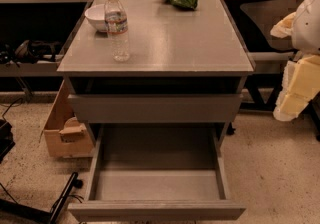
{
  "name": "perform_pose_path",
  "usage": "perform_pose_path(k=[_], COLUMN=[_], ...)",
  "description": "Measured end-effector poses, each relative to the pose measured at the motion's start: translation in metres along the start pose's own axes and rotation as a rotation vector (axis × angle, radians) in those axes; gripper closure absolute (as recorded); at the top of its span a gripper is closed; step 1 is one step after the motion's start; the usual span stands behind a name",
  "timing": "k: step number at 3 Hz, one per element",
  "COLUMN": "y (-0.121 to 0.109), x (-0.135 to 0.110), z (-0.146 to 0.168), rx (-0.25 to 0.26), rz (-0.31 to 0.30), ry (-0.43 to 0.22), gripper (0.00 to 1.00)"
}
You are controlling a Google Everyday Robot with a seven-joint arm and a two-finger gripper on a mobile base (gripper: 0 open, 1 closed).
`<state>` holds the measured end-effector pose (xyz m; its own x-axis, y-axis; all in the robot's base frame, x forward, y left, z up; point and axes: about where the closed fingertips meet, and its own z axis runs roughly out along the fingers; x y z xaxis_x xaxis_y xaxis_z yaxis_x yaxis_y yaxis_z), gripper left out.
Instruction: Close middle drawer
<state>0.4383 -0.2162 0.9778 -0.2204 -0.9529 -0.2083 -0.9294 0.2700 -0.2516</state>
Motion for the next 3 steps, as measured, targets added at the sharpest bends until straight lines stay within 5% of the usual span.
perform_pose_path(k=[2,3], y=[0.015,0.048], x=[0.004,-0.006], z=[0.022,0.041], rx=[-0.037,-0.029], rz=[0.014,-0.009], ry=[-0.003,-0.029], gripper=[0.0,0.0])
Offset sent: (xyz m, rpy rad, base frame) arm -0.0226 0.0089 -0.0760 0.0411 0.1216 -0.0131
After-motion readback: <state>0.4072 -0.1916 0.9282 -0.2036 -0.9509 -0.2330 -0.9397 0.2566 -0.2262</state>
